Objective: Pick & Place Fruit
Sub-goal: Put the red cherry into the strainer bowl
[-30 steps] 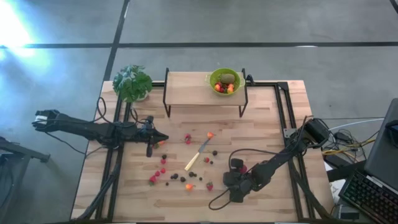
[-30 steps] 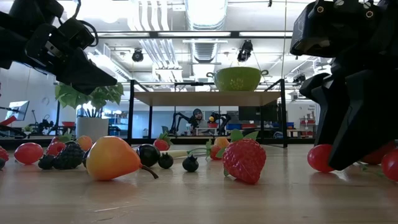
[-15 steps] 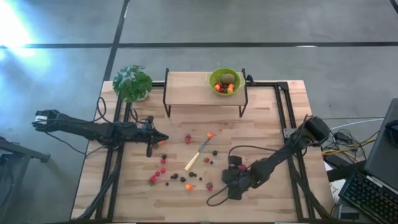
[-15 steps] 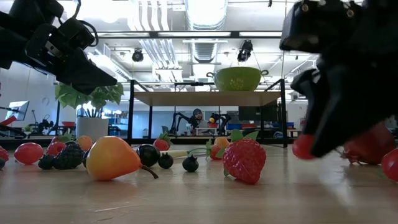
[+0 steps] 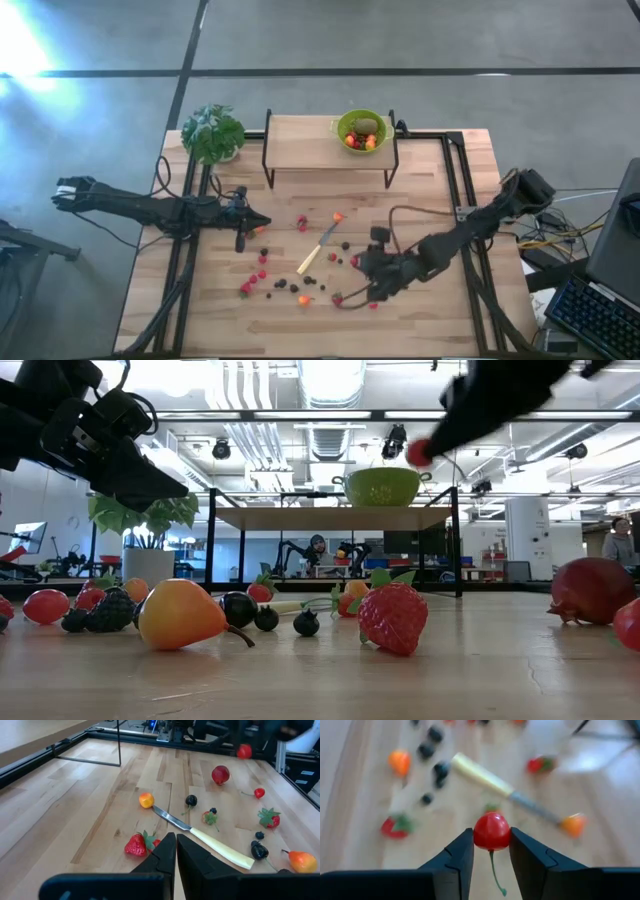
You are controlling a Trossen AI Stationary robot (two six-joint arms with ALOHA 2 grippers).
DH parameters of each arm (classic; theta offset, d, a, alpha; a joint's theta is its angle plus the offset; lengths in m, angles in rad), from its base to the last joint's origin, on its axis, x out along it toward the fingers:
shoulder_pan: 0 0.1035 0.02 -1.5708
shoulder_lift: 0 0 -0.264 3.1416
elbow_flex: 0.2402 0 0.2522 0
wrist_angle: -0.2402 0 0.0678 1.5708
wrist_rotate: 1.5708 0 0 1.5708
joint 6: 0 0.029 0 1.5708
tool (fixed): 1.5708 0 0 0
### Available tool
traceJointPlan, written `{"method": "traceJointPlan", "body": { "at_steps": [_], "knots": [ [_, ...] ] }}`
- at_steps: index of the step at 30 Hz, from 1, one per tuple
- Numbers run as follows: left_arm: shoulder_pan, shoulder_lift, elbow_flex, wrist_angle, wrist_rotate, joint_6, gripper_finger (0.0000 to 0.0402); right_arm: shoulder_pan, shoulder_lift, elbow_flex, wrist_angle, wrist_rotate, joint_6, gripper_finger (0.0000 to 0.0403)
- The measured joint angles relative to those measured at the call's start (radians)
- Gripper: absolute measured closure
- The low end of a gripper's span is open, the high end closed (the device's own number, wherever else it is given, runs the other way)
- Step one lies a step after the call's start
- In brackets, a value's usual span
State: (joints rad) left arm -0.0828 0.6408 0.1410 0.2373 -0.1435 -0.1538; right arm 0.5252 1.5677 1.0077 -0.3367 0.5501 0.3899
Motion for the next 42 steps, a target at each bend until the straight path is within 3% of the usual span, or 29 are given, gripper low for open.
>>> {"method": "traceJointPlan", "body": {
  "at_steps": [9,18,29,42],
  "knots": [
    [0.000,0.000,0.000,-0.001,0.000,0.000,0.0381,-0.188,-0.175,0.000,-0.008,-0.002,-0.175,0.0306],
    [0.000,0.000,0.000,0.000,0.000,0.000,0.0381,-0.442,-0.288,0.000,0.011,-0.011,-0.297,0.0293],
    [0.000,0.000,0.000,0.000,0.000,0.000,0.0381,-0.711,-0.307,0.009,0.065,-0.084,-0.353,0.0294],
    [0.000,0.000,0.000,0.000,0.000,0.000,0.0381,-0.872,-0.307,0.016,0.066,-0.088,-0.350,0.0301]
  ]
}}
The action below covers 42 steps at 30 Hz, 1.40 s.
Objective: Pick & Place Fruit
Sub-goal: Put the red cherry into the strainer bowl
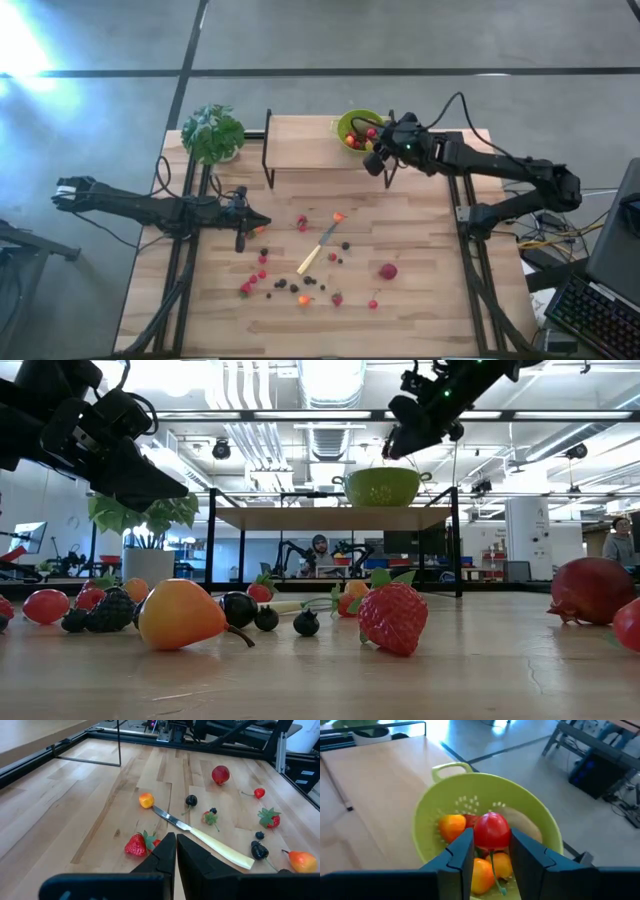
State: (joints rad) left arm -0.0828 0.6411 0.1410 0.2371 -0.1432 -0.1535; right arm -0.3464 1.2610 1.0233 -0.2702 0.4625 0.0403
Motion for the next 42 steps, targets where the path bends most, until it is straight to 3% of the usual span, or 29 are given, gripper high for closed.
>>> {"method": "traceJointPlan", "body": {
  "at_steps": [6,16,42],
  "knots": [
    [0.000,0.000,0.000,0.000,0.000,0.000,0.0381,-0.018,0.000,-0.003,-0.002,-0.002,0.008,0.0286],
    [0.000,0.000,0.000,0.000,0.000,0.000,0.0381,-0.022,0.005,-0.005,-0.002,-0.002,0.002,0.0303],
    [0.000,0.000,0.000,0.000,0.000,0.000,0.0381,-0.003,0.005,0.006,-0.001,0.004,-0.018,0.0234]
  ]
}}
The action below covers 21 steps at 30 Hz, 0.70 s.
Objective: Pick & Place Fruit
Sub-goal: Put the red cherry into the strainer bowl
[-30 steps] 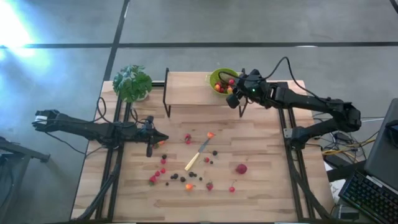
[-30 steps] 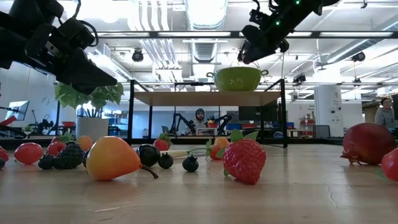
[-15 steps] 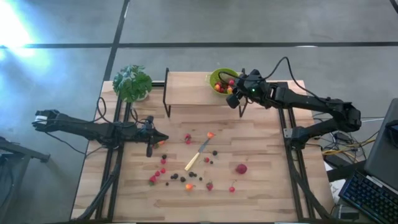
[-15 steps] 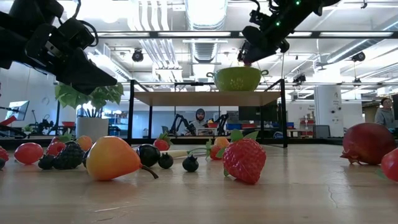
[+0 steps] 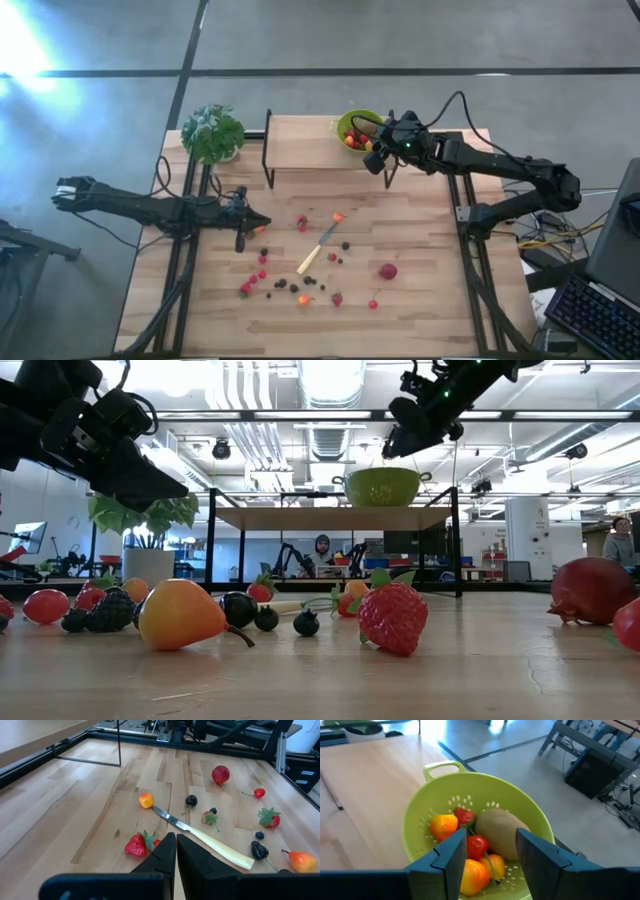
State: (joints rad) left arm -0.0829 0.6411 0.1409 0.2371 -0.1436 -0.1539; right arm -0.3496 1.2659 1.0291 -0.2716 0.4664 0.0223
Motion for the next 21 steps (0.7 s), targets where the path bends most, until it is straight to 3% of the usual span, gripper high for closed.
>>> {"method": "traceJointPlan", "body": {
  "at_steps": [8,21],
  "knots": [
    [0.000,0.000,0.000,0.000,0.000,0.000,0.0381,0.111,-0.001,0.050,-0.067,-0.026,-0.029,0.0226],
    [0.000,0.000,0.000,0.000,0.000,0.000,0.0381,0.458,-0.002,0.121,-0.278,-0.034,-0.024,0.0274]
  ]
}}
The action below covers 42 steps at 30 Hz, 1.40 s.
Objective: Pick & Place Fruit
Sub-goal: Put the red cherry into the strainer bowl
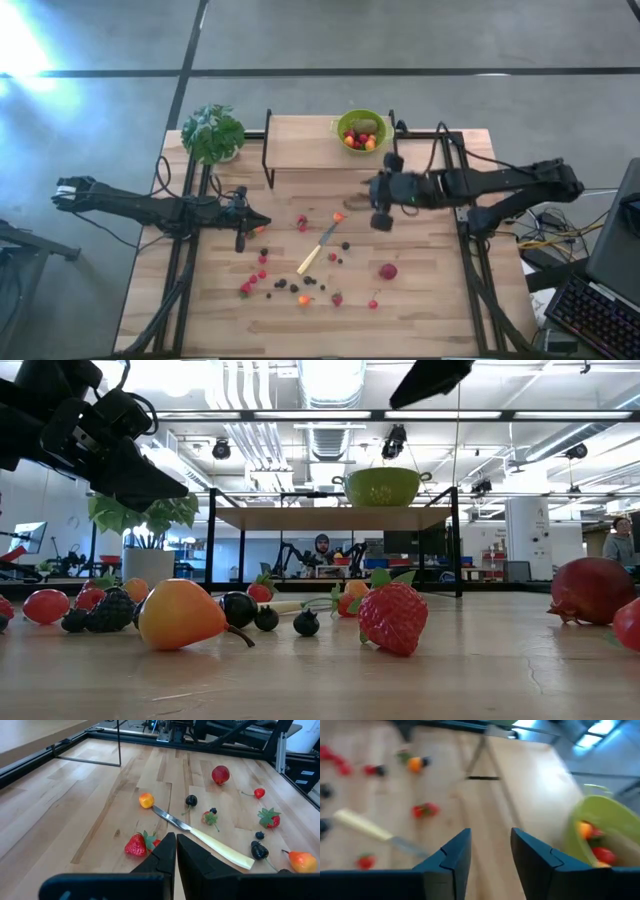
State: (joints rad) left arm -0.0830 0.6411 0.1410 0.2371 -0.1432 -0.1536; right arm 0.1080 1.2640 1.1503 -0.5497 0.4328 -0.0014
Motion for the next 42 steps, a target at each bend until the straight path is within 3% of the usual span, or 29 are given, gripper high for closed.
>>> {"method": "traceJointPlan", "body": {
  "at_steps": [17,23,37,42],
  "knots": [
    [0.000,0.000,0.000,0.000,0.000,0.000,0.0381,0.474,0.000,0.002,-0.023,0.003,0.233,0.0307],
    [0.000,0.000,0.000,0.000,0.000,0.000,0.0381,0.603,0.041,0.001,-0.016,0.037,0.313,0.0299],
    [0.000,0.000,0.000,-0.003,0.000,0.000,0.0381,0.726,0.284,0.023,-0.014,0.034,0.526,0.0261],
    [0.000,0.000,0.000,-0.003,0.000,0.000,0.0381,0.725,0.380,0.064,-0.017,-0.030,0.583,0.0239]
  ]
}}
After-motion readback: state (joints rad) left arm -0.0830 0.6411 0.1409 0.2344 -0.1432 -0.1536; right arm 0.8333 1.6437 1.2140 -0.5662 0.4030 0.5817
